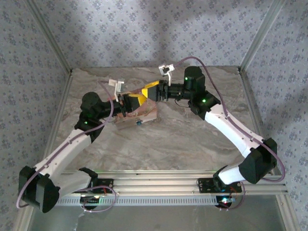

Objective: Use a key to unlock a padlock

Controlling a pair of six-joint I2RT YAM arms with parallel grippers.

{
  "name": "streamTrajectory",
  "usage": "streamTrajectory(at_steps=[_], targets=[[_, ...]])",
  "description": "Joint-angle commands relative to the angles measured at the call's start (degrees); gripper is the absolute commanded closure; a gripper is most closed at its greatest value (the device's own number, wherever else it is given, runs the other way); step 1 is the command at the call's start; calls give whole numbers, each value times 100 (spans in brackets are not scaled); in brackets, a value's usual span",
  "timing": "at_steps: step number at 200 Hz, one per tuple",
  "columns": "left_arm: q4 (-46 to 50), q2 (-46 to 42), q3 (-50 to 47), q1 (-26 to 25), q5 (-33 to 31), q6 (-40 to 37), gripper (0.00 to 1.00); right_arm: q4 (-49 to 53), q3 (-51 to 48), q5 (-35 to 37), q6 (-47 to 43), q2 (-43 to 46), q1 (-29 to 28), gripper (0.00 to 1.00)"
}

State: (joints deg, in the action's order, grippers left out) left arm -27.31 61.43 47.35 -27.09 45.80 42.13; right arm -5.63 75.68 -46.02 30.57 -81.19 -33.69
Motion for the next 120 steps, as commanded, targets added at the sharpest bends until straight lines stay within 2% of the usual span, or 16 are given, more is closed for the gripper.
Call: streamTrajectory(at_steps=[1,13,33,58,92,120], targets=[[811,-312,-75,46,-199,-700,100,344,114,152,158,201,45,43],[1278,-472,-119,67,-423,-933,100,724,131,513,66,230,42,42],[2080,-755,-219,195,-874,-1229,100,1666,179,1520,-282,194,45,39],[2771,-1046,-412,669,-1091,-1372,100,2522,211,2495,-277,-178,195,39],[3403,-1219,-696,1559,-1284,-1470,100,2742,321,2747,-65,-1090,536,47],[3732,-1078,-855,2168,-1661,-1462,100,2962,928,2832,-265,-2075,596,46]])
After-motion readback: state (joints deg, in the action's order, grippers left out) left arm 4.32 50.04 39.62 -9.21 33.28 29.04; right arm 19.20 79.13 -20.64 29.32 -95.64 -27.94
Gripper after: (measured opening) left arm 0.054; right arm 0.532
